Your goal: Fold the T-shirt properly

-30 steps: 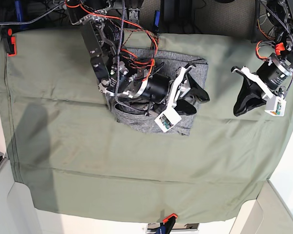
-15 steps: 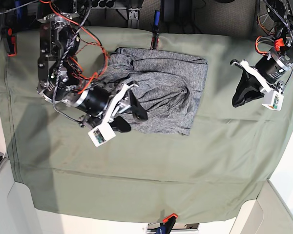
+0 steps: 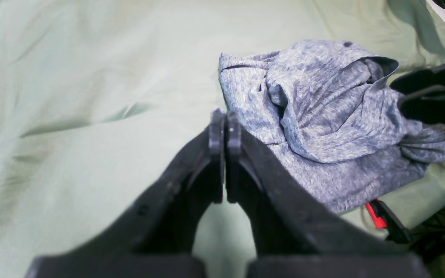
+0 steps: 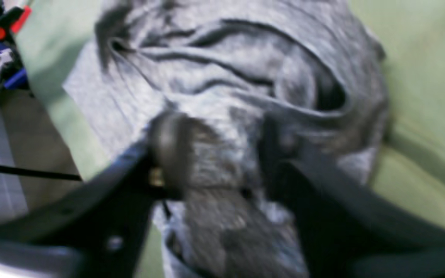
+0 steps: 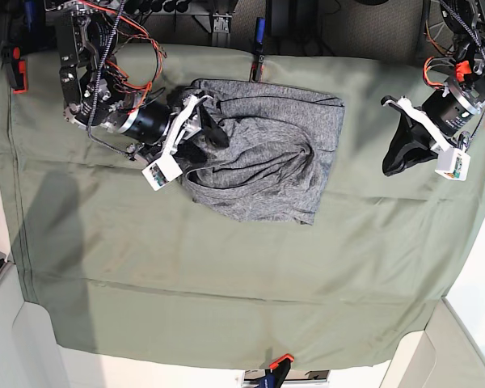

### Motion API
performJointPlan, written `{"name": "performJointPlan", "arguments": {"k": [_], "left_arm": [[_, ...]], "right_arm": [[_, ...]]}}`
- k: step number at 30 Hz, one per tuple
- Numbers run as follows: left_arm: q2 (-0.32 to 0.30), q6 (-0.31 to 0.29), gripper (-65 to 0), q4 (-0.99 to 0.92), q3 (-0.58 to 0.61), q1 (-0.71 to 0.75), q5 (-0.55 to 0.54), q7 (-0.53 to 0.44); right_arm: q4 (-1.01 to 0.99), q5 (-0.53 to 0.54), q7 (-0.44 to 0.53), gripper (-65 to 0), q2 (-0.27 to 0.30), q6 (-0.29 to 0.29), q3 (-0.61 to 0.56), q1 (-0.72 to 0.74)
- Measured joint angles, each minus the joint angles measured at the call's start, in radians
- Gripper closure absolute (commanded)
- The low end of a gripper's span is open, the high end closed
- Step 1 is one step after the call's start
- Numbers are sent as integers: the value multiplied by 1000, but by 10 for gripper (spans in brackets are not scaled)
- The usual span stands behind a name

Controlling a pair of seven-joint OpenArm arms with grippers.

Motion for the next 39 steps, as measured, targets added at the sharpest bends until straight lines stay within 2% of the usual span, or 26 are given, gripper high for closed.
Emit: {"name": "performJointPlan", "arguments": {"k": [2, 5, 9, 16, 21, 28, 31, 33, 39], "left_arm": [[0, 0, 0, 0, 0, 0, 0, 3], [0, 0, 0, 0, 0, 0, 0, 3], [0, 0, 0, 0, 0, 1, -1, 3], [0, 0, 0, 0, 0, 11, -1, 10], [0, 0, 0, 0, -27, 11, -1, 10], [0, 0, 0, 0, -90, 11, -11, 10], [0, 0, 0, 0, -93, 11, -15, 10], [0, 0, 0, 0, -93, 11, -15, 10], [0, 0, 0, 0, -93, 11, -15, 10]], "right_arm": [[-12, -2, 0, -73, -2, 0, -23, 0], [-16, -2, 0, 0, -2, 0, -47, -2], [-16, -3, 26, 0, -31, -1, -49, 1], [-16, 16, 24, 0, -130, 9, -61, 6], [-16, 39, 22, 0, -160, 10, -165, 6], [-16, -19, 21, -1, -167, 10, -311, 9], [-16, -19, 22, -186, -165, 10, -336, 11], [-16, -26, 38, -261, -166, 9, -338, 11], [-16, -105, 115, -274, -177, -12, -304, 96]]}}
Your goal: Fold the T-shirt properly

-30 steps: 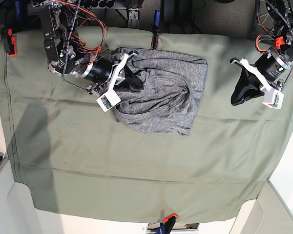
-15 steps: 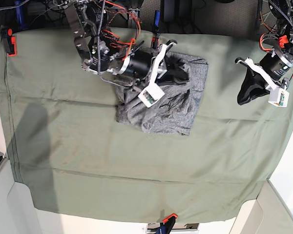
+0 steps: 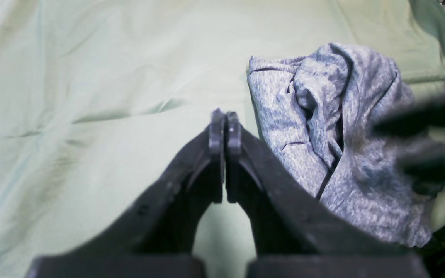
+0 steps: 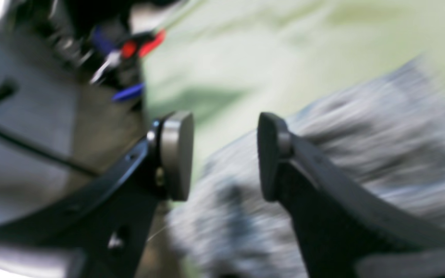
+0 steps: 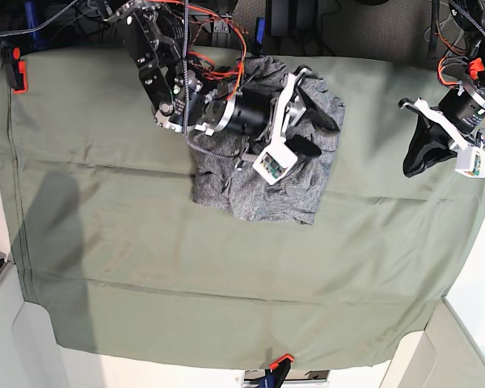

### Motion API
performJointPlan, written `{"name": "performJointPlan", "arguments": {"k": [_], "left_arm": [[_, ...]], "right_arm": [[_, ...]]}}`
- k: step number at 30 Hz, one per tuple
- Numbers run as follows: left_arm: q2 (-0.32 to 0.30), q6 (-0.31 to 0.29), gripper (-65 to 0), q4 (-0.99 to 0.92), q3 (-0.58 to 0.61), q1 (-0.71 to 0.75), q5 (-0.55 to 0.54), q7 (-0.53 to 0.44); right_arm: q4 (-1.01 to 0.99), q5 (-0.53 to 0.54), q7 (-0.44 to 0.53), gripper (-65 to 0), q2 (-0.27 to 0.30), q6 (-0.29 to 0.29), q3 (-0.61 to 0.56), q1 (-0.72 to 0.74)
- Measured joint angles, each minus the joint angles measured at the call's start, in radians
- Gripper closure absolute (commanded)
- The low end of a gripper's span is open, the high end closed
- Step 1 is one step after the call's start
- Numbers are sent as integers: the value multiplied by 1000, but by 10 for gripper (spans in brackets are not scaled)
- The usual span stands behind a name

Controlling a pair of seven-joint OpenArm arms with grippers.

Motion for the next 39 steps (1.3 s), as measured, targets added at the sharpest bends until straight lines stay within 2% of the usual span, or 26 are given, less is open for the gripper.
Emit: {"name": "performJointPlan", "arguments": {"k": [5, 9, 13, 17, 18, 21, 22, 28, 31, 36, 39], "left_arm": [[0, 0, 0, 0, 0, 0, -29, 10], [0, 0, 0, 0, 0, 0, -49, 31], [0, 0, 0, 0, 0, 0, -87, 46], [0, 0, 0, 0, 0, 0, -89, 46], [0, 0, 0, 0, 0, 0, -90, 46], [0, 0, 0, 0, 0, 0, -90, 47], [0, 0, 0, 0, 0, 0, -90, 53], [0, 0, 0, 0, 0, 2, -90, 53], [0, 0, 0, 0, 0, 2, -90, 53], [0, 0, 0, 0, 0, 2, -90, 54], [0, 0, 0, 0, 0, 2, -90, 54]], "right_arm": [[0, -83, 0, -274, -26, -12, 61, 47], [-8, -142, 5, -274, -28, -53, 66, 60], [-111, -209, 31, -274, -30, -92, 63, 75], [-245, -204, 39, -272, -37, -100, 56, 136], [-271, -208, 41, -249, -42, -100, 51, 146], [-317, -207, 42, -117, -56, -100, 40, 159], [-322, -208, 42, -96, -58, -100, 39, 158], [-323, -238, 133, -95, -73, -100, 39, 188], [-343, -237, 138, -95, -95, -104, 30, 232], [-441, -236, 140, -97, -98, -127, 17, 345], [-486, -233, 101, -128, -93, -130, 19, 386]]}}
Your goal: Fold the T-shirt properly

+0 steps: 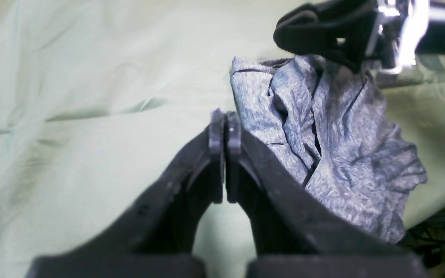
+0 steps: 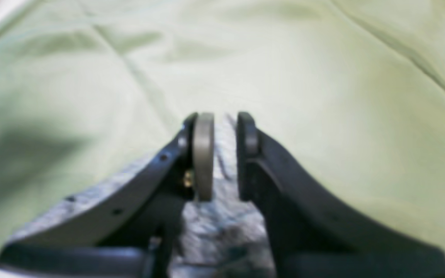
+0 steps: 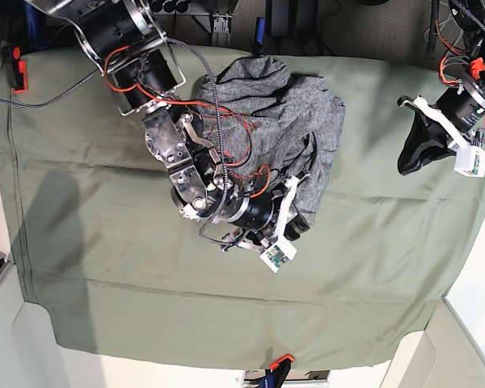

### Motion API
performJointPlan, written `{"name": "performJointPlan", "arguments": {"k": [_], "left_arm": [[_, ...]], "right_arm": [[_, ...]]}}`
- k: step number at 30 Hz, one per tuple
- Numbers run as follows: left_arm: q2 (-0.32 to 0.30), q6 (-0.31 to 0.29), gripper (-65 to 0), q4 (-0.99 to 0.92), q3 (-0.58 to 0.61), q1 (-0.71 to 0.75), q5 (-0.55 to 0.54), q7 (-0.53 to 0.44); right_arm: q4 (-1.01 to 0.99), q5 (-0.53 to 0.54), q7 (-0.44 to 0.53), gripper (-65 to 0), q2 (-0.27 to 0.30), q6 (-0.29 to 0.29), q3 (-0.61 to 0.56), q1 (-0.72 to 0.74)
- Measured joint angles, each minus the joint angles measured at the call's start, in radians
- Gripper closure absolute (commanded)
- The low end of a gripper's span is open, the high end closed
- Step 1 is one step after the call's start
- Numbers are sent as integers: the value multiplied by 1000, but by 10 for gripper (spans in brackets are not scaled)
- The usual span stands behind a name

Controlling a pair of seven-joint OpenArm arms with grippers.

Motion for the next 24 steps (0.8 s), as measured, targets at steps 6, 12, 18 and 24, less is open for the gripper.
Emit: {"name": "performJointPlan", "arguments": {"k": [6, 12, 18, 24], "left_arm": [[0, 0, 0, 0, 0, 0, 0, 0], [0, 0, 0, 0, 0, 0, 24, 0], [0, 0, 0, 0, 0, 6, 24, 0], [-1, 0, 0, 0, 0, 11, 24, 2]], "right_arm": [[97, 125, -195, -150, -1, 2, 28, -8], [211, 234, -414, -150, 10, 79, 64, -34], [169, 237, -451, -94, 14, 79, 64, -37], [37, 216, -396, 0, 14, 99, 64, -46]]}}
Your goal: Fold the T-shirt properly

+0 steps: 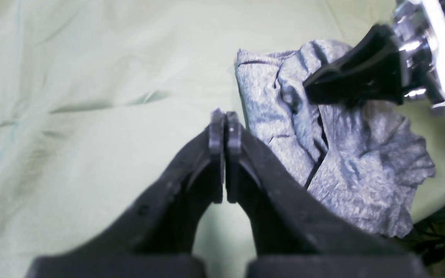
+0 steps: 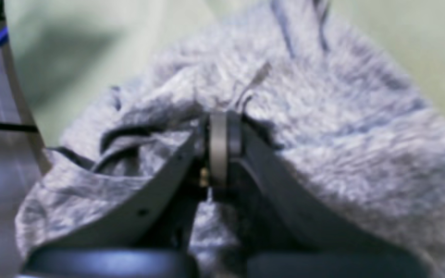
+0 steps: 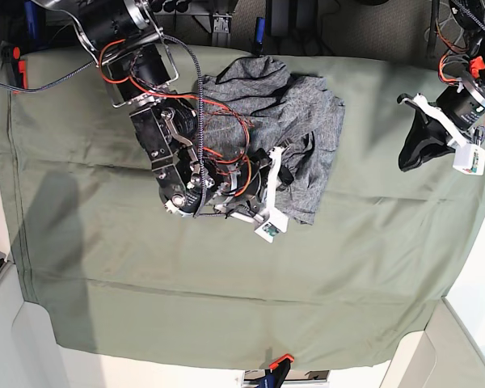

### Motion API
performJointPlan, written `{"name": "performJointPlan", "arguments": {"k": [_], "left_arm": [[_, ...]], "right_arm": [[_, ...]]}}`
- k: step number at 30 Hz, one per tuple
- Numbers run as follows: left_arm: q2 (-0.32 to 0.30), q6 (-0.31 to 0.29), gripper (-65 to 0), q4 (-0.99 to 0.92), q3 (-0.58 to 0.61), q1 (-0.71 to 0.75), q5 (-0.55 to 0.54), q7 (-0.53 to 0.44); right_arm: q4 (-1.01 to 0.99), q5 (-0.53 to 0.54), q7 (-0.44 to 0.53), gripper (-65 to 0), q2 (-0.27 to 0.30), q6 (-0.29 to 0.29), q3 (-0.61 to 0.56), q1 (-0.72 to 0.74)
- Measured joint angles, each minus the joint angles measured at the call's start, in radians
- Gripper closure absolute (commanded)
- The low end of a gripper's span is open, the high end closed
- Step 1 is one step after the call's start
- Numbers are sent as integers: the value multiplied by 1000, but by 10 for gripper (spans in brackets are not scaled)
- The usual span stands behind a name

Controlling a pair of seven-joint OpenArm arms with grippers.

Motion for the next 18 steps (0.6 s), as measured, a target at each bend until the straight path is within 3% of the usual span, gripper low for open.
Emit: {"name": "performJointPlan", "arguments": {"k": [5, 11, 18], "left_arm": [[0, 0, 0, 0, 0, 12, -2, -1], [0, 0, 0, 0, 0, 36, -20, 0], [0, 0, 0, 0, 0, 37, -24, 0]], "right_arm": [[-92, -39, 211, 0, -1, 2, 0, 2], [-121, -56, 597, 0, -15, 3, -14, 3], [-113, -125, 603, 0, -16, 2, -8, 41]]}}
